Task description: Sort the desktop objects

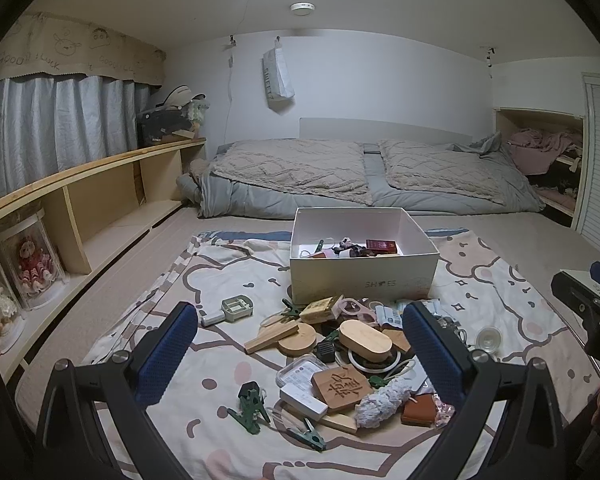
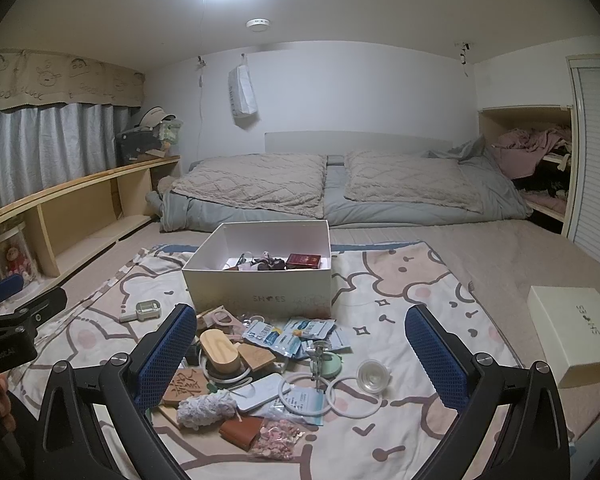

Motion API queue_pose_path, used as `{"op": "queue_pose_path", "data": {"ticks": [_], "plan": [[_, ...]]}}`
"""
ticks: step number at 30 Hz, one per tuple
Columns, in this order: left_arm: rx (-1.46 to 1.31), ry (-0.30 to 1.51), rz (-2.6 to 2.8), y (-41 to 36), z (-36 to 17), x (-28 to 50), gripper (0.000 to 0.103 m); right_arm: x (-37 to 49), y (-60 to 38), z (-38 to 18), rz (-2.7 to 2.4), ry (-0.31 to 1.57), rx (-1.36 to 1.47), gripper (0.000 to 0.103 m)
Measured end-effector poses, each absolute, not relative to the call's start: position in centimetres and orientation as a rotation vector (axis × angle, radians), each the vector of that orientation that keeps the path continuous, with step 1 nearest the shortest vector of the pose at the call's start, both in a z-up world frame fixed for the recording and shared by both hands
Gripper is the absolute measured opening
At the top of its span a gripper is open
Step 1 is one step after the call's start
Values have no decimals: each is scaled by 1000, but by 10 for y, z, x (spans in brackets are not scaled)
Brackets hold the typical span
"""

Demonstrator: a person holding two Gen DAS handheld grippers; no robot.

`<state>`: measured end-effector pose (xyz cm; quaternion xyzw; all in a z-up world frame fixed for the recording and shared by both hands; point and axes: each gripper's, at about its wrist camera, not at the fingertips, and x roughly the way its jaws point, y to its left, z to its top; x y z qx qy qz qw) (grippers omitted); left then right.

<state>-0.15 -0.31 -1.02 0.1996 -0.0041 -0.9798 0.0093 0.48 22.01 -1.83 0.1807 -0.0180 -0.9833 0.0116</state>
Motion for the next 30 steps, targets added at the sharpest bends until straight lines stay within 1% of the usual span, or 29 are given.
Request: {"op": "queue_pose_path", "data": {"ticks": [16, 30], "plan": [[656, 26, -3013, -27, -19, -9, 103, 1, 225, -25, -3078, -70, 608, 103], [765, 14, -2930, -51, -47, -27, 103, -12, 237, -44, -3065, -99, 741, 103]]}}
